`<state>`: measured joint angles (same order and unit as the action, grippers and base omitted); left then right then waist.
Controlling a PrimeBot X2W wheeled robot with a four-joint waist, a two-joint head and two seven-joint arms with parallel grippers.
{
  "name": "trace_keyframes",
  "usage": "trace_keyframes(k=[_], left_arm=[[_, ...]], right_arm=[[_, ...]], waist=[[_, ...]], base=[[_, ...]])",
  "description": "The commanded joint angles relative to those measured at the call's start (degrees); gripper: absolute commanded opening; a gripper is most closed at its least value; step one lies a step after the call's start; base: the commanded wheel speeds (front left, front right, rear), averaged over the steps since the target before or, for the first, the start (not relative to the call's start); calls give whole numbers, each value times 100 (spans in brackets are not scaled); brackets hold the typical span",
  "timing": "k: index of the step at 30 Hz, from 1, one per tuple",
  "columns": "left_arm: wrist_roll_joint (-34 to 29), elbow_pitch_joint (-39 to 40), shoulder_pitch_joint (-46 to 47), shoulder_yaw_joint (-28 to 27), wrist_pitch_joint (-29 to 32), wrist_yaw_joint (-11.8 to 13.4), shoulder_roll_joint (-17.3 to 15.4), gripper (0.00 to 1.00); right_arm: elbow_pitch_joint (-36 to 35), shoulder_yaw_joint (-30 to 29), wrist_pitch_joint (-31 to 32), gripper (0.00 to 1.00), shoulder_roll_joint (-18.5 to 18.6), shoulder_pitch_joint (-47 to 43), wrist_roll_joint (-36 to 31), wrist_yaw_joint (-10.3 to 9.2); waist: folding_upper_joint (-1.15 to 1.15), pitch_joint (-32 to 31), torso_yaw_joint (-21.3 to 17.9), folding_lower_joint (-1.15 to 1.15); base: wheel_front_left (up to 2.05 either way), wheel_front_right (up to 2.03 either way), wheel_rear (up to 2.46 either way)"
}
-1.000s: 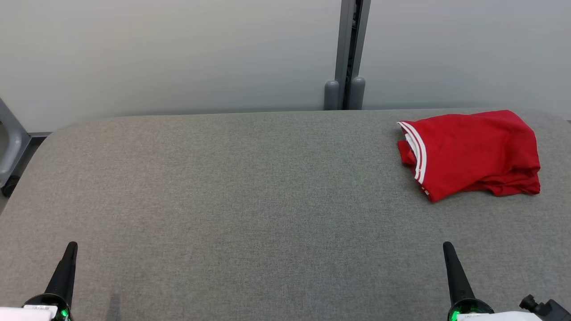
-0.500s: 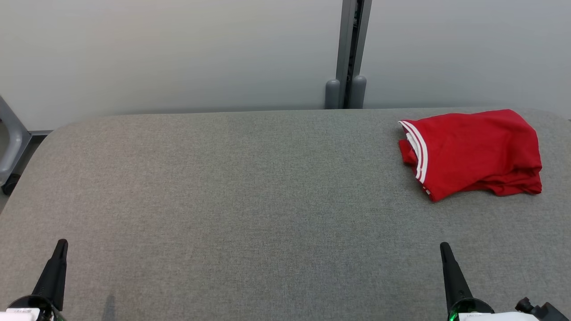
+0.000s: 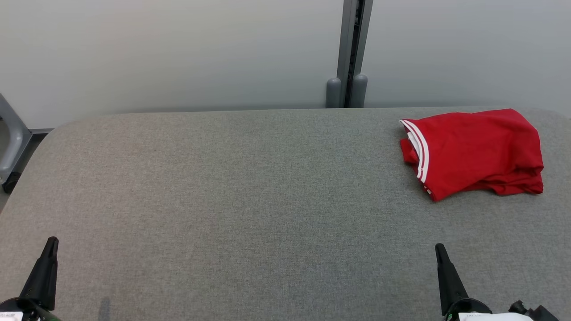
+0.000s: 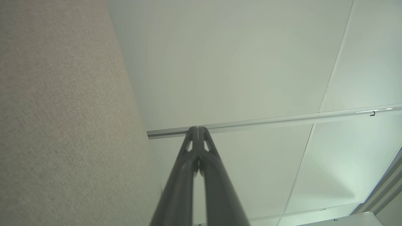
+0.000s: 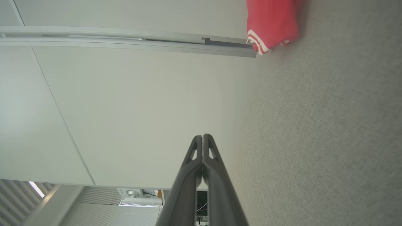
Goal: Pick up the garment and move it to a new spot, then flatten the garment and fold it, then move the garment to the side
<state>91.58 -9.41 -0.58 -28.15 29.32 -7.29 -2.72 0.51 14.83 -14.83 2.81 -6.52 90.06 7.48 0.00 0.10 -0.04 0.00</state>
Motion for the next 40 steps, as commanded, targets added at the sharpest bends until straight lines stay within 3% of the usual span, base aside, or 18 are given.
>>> trace_keyframes(k=[1, 40], left_arm=[[91, 31, 139, -48, 49, -32, -29, 0], [126, 33, 129, -58, 64, -30, -29, 0]], right_arm=[[-56, -8, -31, 0, 14, -77, 97, 2], [-58, -8, -27, 0, 17, -69, 127, 2]], waist=[[0, 2, 1, 0], [0, 4, 3, 0]], base=[[0, 0, 0], [0, 0, 0]])
